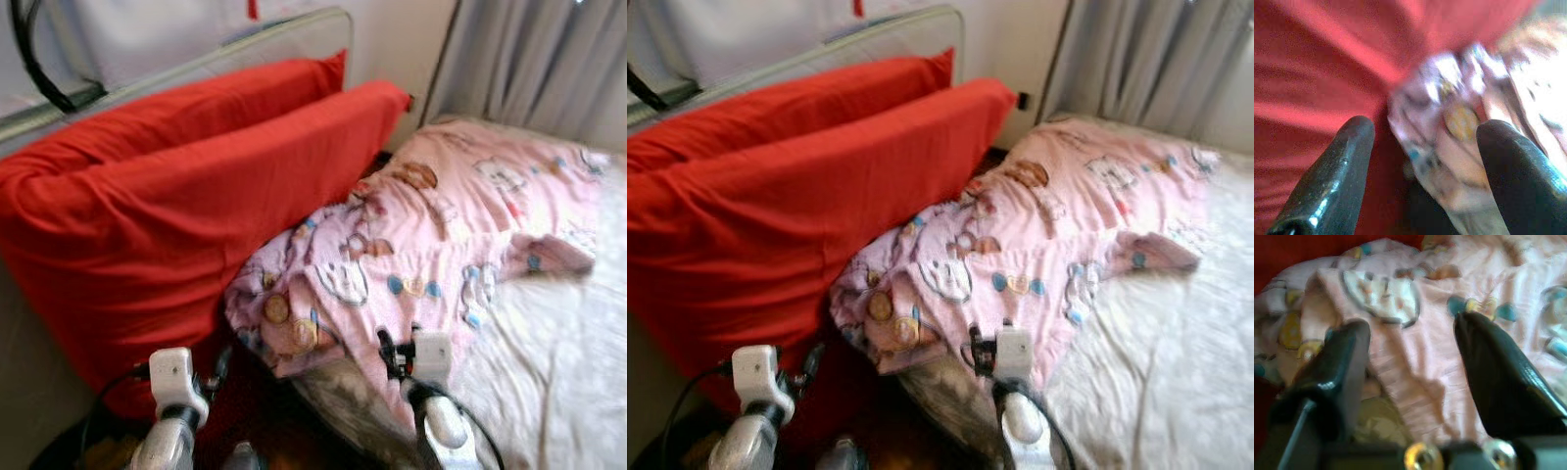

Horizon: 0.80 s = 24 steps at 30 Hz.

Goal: Clean up the room

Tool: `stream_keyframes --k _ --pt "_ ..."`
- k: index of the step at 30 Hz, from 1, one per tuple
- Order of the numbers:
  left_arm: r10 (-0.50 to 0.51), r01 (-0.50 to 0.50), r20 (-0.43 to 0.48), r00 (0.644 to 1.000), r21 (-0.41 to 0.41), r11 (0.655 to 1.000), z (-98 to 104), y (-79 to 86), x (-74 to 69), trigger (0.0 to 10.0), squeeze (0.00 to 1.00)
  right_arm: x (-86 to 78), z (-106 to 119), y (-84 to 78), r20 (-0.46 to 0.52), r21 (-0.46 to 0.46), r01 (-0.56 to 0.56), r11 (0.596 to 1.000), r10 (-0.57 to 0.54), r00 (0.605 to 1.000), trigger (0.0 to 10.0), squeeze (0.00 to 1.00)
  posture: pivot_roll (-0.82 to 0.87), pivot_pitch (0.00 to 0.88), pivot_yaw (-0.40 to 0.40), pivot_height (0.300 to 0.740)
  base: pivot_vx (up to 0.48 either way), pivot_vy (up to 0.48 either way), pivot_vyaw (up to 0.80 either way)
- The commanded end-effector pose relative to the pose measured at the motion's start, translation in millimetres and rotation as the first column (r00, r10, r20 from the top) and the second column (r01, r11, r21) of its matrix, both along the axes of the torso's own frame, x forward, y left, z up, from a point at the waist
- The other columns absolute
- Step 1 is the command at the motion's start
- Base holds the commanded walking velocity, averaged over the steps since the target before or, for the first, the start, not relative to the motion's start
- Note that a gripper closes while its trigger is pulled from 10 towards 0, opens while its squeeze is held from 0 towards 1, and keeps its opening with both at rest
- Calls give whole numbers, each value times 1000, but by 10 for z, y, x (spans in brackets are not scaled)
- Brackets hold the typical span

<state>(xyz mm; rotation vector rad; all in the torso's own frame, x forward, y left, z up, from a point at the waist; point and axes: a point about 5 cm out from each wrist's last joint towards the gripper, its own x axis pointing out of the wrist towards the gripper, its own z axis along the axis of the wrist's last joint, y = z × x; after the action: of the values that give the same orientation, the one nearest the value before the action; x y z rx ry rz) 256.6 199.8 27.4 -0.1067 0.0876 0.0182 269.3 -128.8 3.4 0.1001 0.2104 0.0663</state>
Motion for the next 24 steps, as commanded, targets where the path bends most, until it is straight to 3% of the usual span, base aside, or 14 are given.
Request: stream_keyframes --k 1,10,14,24 --pt "12 -12 -65 998 -10 1000 -142 24 -120 10000 0 5 -4 15 -10 16 6 1000 -5 1000 10000 0 8 73 5 655 0 0 0" --pt "-2 1 -69 998 -16 1000 -143 -17 -100 10000 0 6 -26 37 -37 -2 -17 1000 17 999 10000 0 10 82 8 655 0 0 0" --pt "-5 4 -69 998 -18 1000 -142 -17 -104 10000 0 11 -52 18 -59 -16 -8 1000 7 998 10000 0 10 85 9 632 0 0 0" --pt "-16 14 -68 998 -27 1000 -134 -36 -82 10000 0 45 -20 -12 -47 37 40 998 -38 998 10000 0 19 88 9 632 0 0 0"
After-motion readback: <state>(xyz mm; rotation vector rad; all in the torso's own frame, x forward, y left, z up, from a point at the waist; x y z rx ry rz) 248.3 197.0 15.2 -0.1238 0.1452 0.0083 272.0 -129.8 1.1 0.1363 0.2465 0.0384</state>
